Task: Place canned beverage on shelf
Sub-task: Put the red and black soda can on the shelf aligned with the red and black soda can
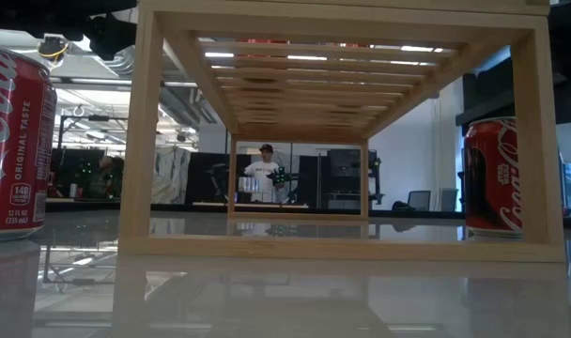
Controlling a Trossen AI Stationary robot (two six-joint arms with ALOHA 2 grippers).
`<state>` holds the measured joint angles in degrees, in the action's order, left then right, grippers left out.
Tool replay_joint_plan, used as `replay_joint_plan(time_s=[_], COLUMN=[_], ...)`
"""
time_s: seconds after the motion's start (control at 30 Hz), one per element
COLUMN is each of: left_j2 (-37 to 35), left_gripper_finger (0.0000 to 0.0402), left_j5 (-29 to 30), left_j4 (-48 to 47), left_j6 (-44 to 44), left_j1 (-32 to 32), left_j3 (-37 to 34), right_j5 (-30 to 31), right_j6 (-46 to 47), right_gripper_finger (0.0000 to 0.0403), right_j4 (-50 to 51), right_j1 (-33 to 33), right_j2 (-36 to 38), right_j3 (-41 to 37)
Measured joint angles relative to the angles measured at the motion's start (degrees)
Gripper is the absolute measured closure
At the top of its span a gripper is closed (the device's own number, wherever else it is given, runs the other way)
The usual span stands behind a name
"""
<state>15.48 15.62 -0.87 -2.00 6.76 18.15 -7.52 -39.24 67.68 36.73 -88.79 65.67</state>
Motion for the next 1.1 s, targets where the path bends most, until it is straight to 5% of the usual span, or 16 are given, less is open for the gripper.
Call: replay_joint_plan(time_s=[0.7,1.1], left_j2=[0.0,0.0], left_gripper_finger=[0.0072,0.0072], left_j5=[0.0,0.0], left_j4=[0.0,0.0], left_j6=[0.0,0.0], left_j1=[0.0,0.0], left_j3=[0.0,0.0], right_j5=[7.0,5.3], right_j6=[0.2,3.5], right_gripper_finger=[0.0082,0.0007], right_j4=[0.1,1.2], right_j1=[0.0,0.0], right_j2=[0.0,0.1], right_j3=[0.3,1.8])
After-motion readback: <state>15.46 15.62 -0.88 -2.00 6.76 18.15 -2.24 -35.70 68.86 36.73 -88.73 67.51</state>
